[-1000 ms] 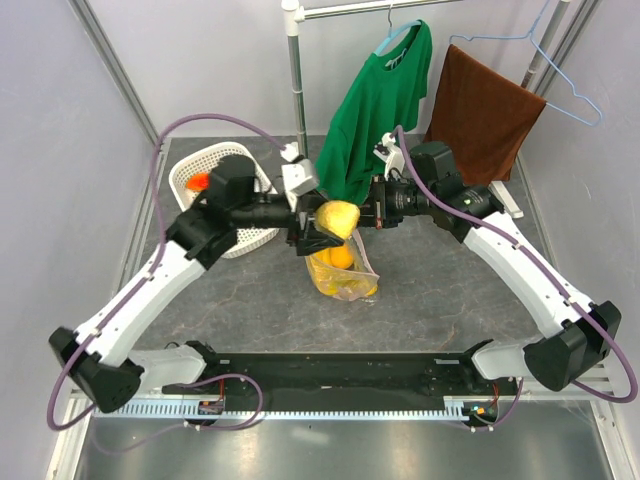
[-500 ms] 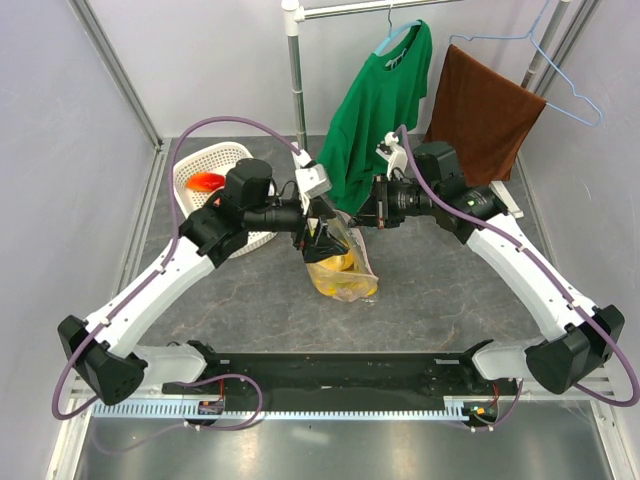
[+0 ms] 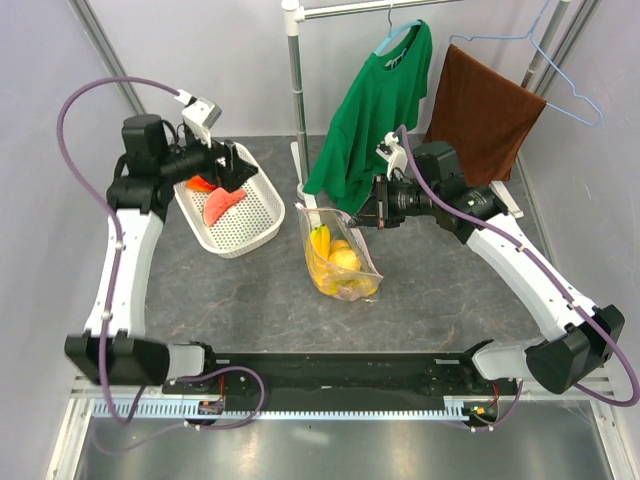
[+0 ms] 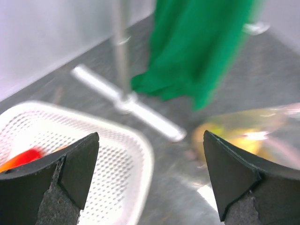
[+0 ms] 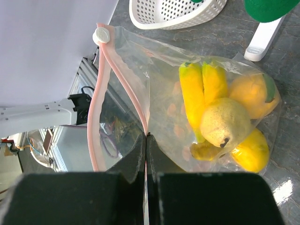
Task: Place the food in the zip-top bag and seal the zipper
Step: Place the fake fruit in the zipper food storage bag, then pick up the fake fruit from the bin.
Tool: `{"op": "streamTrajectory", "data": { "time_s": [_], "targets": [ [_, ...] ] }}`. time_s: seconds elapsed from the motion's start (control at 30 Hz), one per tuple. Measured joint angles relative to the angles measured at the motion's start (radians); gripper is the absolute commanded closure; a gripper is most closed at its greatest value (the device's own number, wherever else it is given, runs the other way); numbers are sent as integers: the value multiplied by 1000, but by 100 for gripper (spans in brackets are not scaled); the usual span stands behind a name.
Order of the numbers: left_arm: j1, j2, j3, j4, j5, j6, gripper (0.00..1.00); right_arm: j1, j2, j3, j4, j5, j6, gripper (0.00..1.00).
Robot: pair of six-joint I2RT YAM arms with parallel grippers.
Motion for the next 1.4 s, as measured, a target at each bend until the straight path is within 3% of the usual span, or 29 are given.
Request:
{"op": "streamTrajectory", "data": {
  "time_s": [0.13, 0.27, 0.37, 0.63, 0.87, 1.23, 1.4],
  "targets": [
    [81, 169, 55, -75, -47, 138, 6, 0, 0, 0, 0, 0, 0, 100],
    [135, 395, 135, -153, -133, 239, 16, 0, 0, 0, 0, 0, 0, 100],
    [168, 549, 198, -195, -193, 277, 21, 0, 0, 0, 0, 0, -3, 100],
    [205, 809, 386, -273, -290, 322, 23, 0, 0, 0, -3, 0, -8, 100],
    [214, 913, 542, -260, -320, 323, 23, 0, 0, 0, -6, 0, -8, 100],
    [217, 938, 498, -320, -304, 402, 23, 0, 7, 0, -6, 0, -12, 100],
    [217, 952, 482, -336, -295, 416, 18, 0, 10, 0, -6, 0, -11, 100]
  ]
}}
